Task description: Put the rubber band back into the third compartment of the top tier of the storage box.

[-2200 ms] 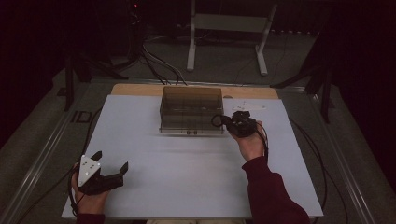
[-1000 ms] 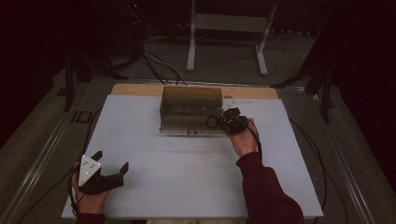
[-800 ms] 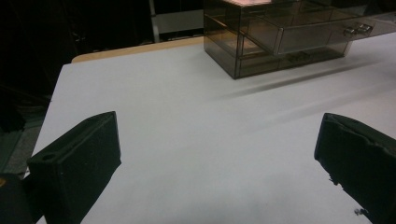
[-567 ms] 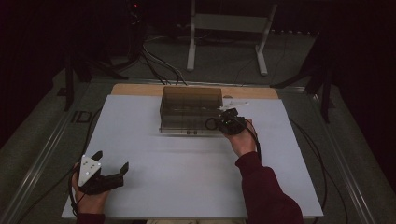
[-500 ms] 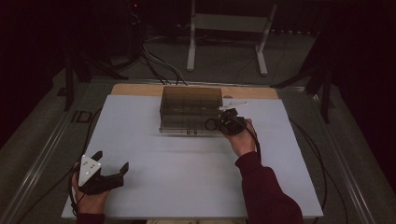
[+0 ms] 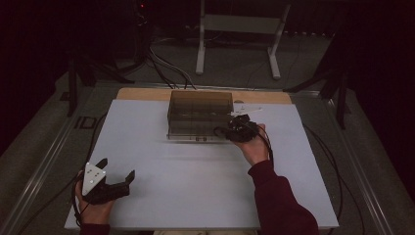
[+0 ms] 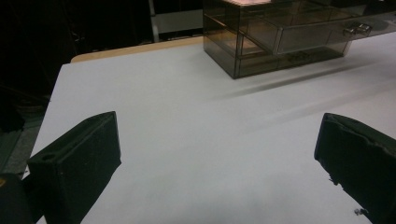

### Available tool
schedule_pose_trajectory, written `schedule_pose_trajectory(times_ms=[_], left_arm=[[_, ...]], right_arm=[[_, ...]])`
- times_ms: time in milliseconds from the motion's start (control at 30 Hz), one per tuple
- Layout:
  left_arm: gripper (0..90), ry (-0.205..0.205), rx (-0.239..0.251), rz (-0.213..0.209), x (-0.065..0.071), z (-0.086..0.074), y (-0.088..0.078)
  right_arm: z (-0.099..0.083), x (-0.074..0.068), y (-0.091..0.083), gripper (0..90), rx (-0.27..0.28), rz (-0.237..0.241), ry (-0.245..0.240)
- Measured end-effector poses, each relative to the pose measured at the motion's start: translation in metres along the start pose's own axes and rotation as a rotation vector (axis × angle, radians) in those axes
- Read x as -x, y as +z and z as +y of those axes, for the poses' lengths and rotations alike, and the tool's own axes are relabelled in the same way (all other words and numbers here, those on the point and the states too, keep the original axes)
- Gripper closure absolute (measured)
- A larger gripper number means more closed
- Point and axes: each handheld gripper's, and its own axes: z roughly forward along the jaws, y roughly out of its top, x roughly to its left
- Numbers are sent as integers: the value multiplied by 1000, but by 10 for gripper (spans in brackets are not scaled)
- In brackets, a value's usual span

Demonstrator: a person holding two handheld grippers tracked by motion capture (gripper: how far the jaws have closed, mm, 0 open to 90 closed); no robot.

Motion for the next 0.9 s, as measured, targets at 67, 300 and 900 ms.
schedule_pose_trajectory(times_ms=[67, 300, 900], left_arm=[[11, 0, 0, 0, 0, 0, 0], [11, 0, 0, 2, 0, 0, 0], [11, -2, -1, 9, 0, 0, 0]], right_arm=[[1, 0, -3, 502, 21, 0, 0], [-1, 0, -15, 306, 75, -53, 7], [-27, 5, -37, 1, 63, -176, 54]])
